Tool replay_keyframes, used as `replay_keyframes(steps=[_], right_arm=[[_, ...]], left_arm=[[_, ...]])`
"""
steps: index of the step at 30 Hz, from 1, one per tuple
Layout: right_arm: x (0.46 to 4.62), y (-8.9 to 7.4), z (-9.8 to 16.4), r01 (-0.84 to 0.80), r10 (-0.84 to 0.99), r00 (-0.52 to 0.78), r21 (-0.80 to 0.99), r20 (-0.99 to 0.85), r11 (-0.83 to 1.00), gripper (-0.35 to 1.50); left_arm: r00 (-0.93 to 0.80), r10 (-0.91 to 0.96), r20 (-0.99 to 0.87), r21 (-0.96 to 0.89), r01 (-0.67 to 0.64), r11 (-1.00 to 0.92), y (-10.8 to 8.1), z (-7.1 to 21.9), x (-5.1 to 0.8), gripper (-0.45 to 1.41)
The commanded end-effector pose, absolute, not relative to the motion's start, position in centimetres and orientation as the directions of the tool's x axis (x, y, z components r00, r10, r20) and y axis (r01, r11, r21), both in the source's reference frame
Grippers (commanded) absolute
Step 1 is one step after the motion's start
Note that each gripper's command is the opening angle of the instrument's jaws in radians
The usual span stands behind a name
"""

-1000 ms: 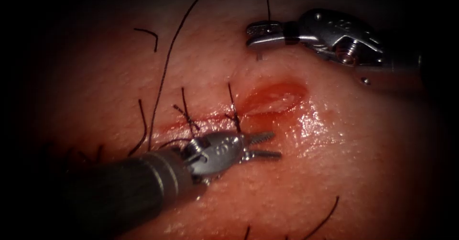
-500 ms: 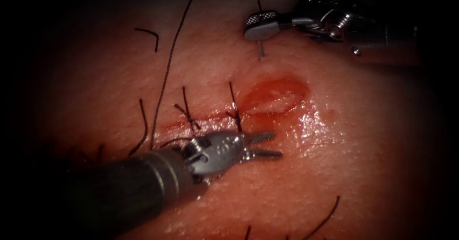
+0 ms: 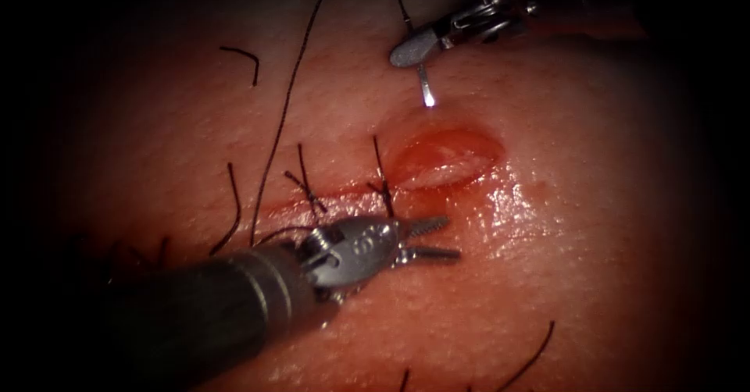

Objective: Wound Closure
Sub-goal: Push needle through skin above the incision with right needle driver

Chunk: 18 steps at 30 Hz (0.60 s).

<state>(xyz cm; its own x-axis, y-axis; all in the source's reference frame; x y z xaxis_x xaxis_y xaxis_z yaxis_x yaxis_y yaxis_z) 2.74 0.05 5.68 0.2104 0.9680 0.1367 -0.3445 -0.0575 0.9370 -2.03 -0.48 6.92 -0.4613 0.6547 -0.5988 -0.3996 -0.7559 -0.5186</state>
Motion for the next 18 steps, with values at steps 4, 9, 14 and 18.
replay_keyframes(steps=[4, 9, 14, 18], right_arm=[[2.87, -0.05, 5.66, -0.291, 0.947, 0.259, 0.950, 0.190, -0.111, -0.35], [2.90, -0.25, 5.61, -0.273, 0.931, 0.290, 0.951, 0.223, -0.143, -0.35], [2.89, -0.46, 5.58, -0.266, 0.916, 0.321, 0.951, 0.242, -0.157, -0.35], [2.85, -0.66, 5.57, -0.264, 0.905, 0.344, 0.951, 0.251, -0.163, -0.35]], left_arm=[[-0.461, 0.654, -0.600, -0.518, -0.399, -0.756, -0.45, 6.99, -2.08, 0.14], [-0.461, 0.655, -0.599, -0.520, -0.398, -0.756, -0.44, 6.98, -2.06, 0.14], [-0.461, 0.655, -0.599, -0.520, -0.397, -0.756, -0.43, 6.98, -2.05, 0.14], [-0.460, 0.655, -0.599, -0.522, -0.396, -0.755, -0.42, 6.97, -2.04, 0.14]])
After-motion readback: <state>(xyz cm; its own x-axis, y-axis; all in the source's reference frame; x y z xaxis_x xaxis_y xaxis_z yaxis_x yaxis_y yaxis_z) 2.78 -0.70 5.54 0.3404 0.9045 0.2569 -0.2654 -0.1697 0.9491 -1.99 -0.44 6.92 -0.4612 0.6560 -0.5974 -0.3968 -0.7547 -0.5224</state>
